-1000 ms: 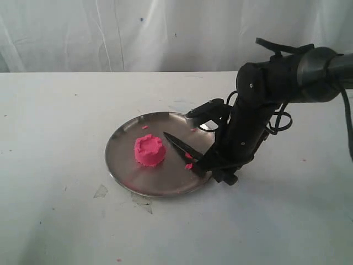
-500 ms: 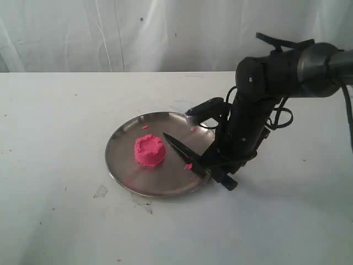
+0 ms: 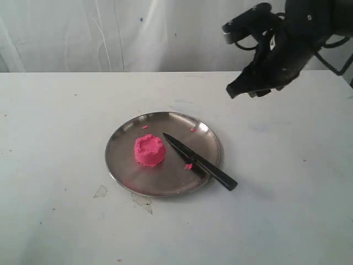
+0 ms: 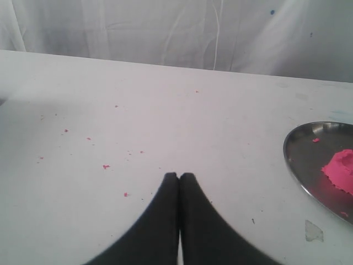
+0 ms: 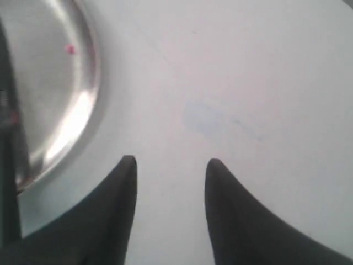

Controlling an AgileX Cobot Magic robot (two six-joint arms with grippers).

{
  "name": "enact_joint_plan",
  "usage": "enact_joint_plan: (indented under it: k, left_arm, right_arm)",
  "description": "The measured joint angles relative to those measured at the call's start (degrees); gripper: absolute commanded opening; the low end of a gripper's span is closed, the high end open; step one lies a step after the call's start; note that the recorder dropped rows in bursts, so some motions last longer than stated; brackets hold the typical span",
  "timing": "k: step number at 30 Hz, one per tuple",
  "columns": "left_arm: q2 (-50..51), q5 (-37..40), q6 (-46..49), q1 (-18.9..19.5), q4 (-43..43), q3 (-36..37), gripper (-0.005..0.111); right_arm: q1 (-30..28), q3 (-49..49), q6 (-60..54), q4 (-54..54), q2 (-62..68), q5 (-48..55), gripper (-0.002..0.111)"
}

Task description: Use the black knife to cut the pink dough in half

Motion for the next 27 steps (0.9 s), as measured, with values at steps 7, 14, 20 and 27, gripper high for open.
enact_joint_plan:
  k: [7,14,20,27]
  left_arm:
    - [0.00,0.00,0.00,0.00,0.00,0.00,0.000]
    - [0.00,0.00,0.00,0.00,0.00,0.00,0.000]
    - [0.00,0.00,0.00,0.00,0.00,0.00,0.000]
    - [0.00,0.00,0.00,0.00,0.00,0.00,0.000]
  right_arm:
    - [-13.74,0.56,-24.91,37.73,11.06,21.99,0.033]
    - [-15.80,1.14,-42.55,58.58,13.42,26.87,0.033]
    - [-15.91,3.50,-45.56,59.21,14.24,27.00,0.049]
    - [-15.91,3.99,-46.38,59.46,19.34,24.86,0.049]
